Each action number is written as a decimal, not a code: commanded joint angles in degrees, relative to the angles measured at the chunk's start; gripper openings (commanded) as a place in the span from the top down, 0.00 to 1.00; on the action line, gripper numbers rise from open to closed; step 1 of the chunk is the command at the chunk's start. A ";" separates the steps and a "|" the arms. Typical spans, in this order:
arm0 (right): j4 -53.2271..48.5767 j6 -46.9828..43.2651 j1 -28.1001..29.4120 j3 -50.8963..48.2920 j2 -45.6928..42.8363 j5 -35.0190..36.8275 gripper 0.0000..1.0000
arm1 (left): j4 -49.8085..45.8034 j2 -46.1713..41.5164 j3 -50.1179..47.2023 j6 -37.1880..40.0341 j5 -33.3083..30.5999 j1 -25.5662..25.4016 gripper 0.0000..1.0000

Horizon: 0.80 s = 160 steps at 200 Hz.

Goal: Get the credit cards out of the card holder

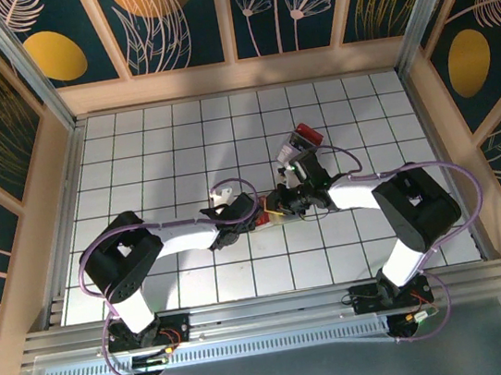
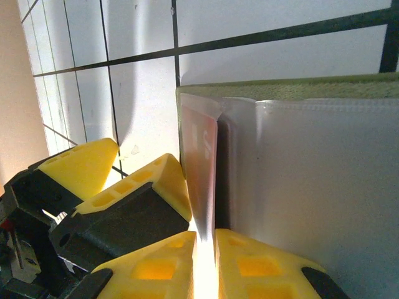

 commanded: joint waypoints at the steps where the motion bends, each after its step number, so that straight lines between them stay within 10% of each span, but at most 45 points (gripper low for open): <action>1: -0.81 -0.98 -0.34 1.00 -1.95 -0.59 0.84 | -7.45 2.87 -1.43 -0.16 0.11 -0.07 0.01; 160: -3.30 -0.22 0.05 -0.20 -1.95 3.59 0.77 | -7.45 2.62 -1.75 -0.88 -0.02 -0.01 0.01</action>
